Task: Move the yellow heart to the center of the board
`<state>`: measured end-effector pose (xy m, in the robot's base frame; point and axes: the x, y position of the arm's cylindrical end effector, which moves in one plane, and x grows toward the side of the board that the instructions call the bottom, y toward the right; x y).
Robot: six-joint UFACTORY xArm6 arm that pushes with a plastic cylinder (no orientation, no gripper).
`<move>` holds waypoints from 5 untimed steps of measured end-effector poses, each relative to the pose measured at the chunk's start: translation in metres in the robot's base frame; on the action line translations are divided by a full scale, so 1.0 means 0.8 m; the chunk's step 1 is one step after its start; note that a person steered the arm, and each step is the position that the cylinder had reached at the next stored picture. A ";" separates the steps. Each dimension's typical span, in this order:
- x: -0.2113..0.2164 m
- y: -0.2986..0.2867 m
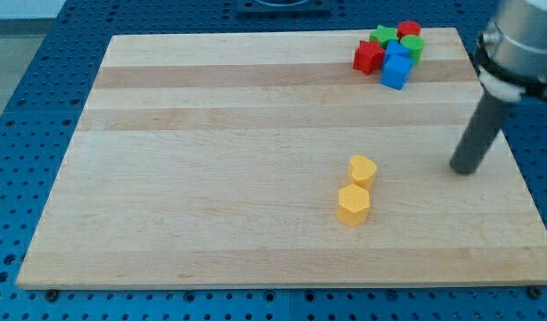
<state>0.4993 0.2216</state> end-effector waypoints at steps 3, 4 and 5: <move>0.044 -0.120; 0.026 -0.151; 0.004 -0.177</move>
<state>0.5028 0.0803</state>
